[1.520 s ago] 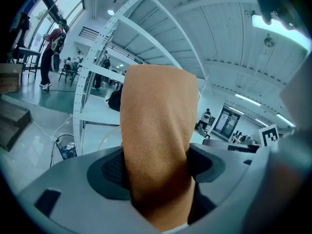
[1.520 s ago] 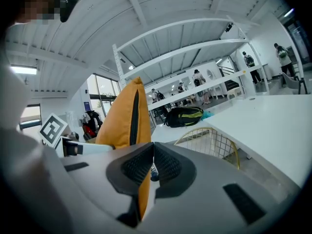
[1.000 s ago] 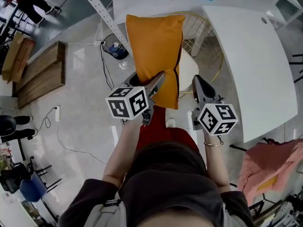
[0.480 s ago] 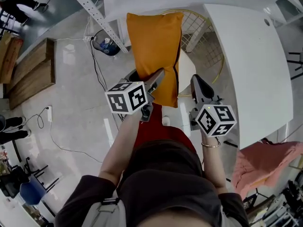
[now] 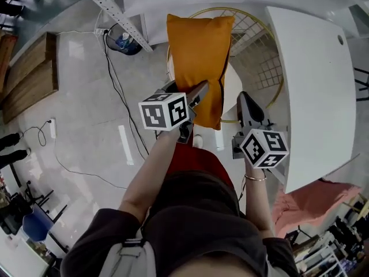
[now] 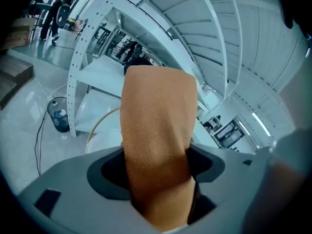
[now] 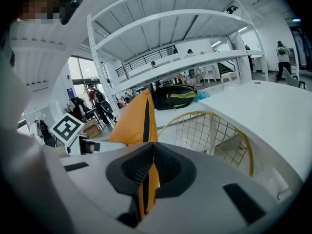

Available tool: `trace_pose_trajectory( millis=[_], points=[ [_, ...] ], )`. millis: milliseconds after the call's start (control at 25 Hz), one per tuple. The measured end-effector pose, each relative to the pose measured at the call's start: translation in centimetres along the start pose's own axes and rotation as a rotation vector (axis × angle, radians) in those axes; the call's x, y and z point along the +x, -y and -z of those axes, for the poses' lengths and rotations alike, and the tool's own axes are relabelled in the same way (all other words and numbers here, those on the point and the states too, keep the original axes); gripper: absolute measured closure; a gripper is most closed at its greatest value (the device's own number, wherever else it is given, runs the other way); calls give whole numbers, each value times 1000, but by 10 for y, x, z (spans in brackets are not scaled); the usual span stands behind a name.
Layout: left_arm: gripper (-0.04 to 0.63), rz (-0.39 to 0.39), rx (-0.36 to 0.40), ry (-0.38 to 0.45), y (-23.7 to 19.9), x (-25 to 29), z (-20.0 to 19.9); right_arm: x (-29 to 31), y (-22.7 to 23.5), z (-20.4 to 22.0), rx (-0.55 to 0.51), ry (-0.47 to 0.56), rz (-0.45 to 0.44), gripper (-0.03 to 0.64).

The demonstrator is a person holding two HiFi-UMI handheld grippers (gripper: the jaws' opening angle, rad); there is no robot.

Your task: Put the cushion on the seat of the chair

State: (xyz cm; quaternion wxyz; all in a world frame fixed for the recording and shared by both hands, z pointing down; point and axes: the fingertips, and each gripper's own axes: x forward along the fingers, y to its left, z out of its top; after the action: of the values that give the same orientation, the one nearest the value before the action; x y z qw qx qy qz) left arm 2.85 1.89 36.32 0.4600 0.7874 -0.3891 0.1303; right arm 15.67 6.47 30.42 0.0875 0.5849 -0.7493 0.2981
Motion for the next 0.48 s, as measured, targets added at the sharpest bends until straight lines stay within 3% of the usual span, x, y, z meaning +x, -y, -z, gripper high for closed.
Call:
trace_pose_trajectory(
  millis=[120, 480],
  points=[
    [243, -15, -15, -25, -22, 15, -18, 31, -7, -4, -12, -37, -2, 598],
    [244, -13, -148, -88, -46, 56, 9, 54, 9, 24, -18, -132, 22, 598]
  ],
)
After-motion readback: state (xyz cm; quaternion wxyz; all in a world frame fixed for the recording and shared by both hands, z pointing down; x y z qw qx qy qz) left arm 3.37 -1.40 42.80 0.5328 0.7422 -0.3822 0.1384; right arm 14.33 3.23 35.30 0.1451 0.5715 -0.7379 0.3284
